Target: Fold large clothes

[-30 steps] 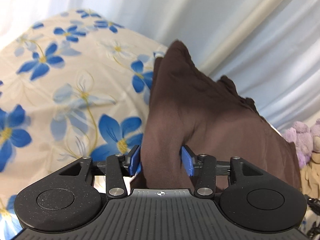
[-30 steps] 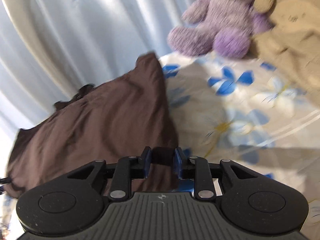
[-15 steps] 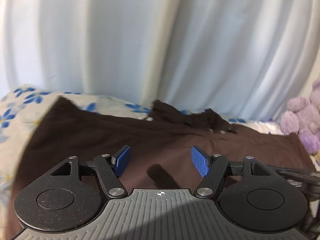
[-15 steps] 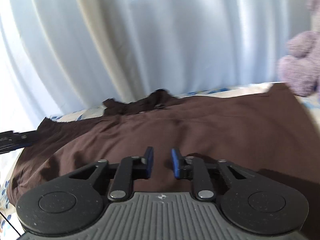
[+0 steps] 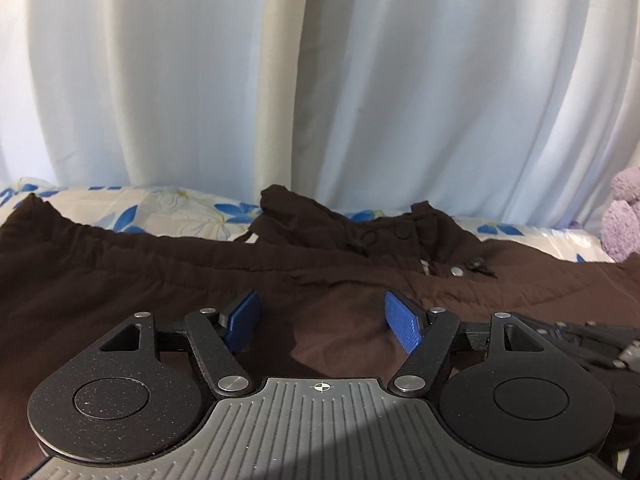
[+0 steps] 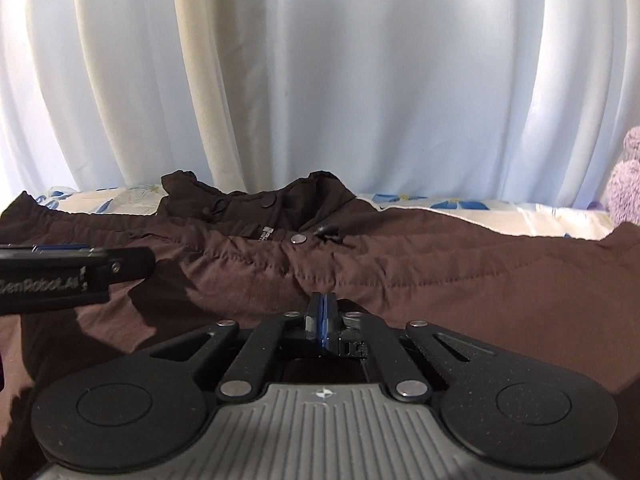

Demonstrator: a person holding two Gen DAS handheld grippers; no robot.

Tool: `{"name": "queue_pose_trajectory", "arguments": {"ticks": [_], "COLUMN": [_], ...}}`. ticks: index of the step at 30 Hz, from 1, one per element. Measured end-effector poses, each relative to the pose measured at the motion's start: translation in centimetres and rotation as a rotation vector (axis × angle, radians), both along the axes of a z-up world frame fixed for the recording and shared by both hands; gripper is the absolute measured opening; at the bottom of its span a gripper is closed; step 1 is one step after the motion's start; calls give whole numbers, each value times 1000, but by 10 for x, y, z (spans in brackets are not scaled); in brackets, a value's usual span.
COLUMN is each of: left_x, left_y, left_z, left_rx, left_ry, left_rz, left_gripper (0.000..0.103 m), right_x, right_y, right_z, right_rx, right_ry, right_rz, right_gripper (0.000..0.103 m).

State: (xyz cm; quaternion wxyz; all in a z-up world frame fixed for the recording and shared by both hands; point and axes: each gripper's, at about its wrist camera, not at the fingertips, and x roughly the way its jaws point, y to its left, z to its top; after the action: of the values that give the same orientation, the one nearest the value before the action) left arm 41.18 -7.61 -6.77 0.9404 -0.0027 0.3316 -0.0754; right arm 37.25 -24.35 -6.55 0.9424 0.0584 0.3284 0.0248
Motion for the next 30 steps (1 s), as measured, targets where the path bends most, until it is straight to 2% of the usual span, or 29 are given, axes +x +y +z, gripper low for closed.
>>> {"name": "queue_pose_trajectory", "arguments": {"ticks": [2,9,13,17,19,21,23,26,29,30], "left_x": [6,10,12,9,5,-3,-12,-24,-31,-29], "left_y": [-2,-4,2,16,32,53,80,119,141,143], "left_z": [-7,-27,-26,-23,-20,-16,-14,-11,-11,-15], "left_rx": [2,-17,-49,-52,-34,23,76,106,46,33], "left_ry": [-21,-70,-63,-66,-70,-92,-104,-121,-132,-128], "left_rz": [8,28,24,-9,-8,22,74,157,204,206], "left_gripper": [81,87,87,92,94,95,94,93,94,94], "right_x": [1,3,-1,-5,-12,-23,-40,-63,-81,-80], "right_y": [-2,-9,-1,-12,-29,-60,-93,-130,-162,-163], "right_z": [-3,-16,-14,-9,-7,-7,-6,-9,-18,-20], "right_rx": [15,39,-15,-1,-46,-29,-28,-76,93,105], "right_ry": [-22,-60,-73,-74,-70,-67,-75,-68,-82,-80], "right_rz": [-7,19,16,11,-49,-110,-178,-318,-413,-422], "right_gripper": [0,0,0,0,0,0,0,0,0,0]}}
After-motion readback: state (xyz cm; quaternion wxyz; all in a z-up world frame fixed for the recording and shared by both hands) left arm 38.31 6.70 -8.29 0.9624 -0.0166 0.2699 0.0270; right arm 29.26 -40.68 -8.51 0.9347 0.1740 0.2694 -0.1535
